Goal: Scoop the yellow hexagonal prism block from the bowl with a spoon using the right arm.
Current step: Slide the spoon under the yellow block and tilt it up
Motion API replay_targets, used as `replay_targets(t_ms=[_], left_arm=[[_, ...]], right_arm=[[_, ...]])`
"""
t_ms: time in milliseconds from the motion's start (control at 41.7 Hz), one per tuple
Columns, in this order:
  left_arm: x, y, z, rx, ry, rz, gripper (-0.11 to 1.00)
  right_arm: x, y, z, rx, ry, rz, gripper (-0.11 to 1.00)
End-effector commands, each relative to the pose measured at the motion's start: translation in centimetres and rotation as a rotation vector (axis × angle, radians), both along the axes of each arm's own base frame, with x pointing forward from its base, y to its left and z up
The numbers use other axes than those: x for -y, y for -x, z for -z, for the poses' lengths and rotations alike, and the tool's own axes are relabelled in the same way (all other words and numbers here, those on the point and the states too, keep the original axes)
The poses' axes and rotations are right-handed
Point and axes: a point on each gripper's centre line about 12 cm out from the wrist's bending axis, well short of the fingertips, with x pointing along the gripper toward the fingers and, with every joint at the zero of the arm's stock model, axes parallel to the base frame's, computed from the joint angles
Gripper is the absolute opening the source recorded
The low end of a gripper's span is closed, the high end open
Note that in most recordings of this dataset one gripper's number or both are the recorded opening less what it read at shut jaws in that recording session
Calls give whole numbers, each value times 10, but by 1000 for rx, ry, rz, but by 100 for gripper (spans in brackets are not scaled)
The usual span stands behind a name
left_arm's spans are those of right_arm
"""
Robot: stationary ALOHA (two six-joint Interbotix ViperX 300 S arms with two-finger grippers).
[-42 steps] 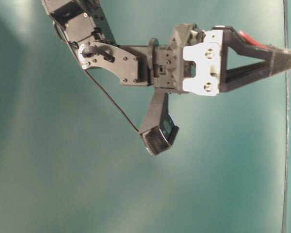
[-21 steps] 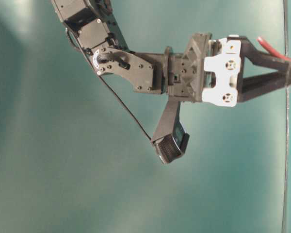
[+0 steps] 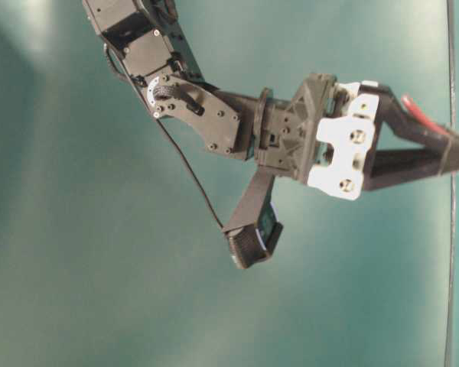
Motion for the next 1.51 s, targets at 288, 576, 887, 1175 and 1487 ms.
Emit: replay_targets(t_ms=[288,576,887,1175,1487], left_arm=[[0,-2,-5,10,-4,-1,0],[0,-2,-5,10,-4,-1,0],[0,-2,-4,7,-4,-1,0],[-1,-3,-3,4,-3,-1,0],[-1,-3,-3,1,-5,-1,0]], right_arm=[[2,-10,-27,136,26,14,22],[3,-10,-29,179,34,22,22],[2,0,-26,231,45,38,22],[-2,18,-28,323,61,51,22],[-5,43,-48,540,106,73,22]])
